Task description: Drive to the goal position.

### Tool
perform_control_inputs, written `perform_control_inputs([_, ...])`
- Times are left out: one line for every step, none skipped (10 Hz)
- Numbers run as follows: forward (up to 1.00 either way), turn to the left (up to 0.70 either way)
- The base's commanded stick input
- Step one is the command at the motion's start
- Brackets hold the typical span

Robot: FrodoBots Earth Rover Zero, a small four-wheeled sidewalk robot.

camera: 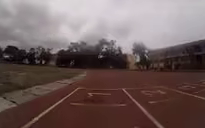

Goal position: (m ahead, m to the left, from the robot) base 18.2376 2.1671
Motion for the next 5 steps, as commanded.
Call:
perform_control_inputs([1.0,0.0])
perform_control_inputs([1.0,0.0])
perform_control_inputs([1.0,0.0])
perform_control_inputs([1.0,0.0])
perform_control_inputs([1.0,0.0])
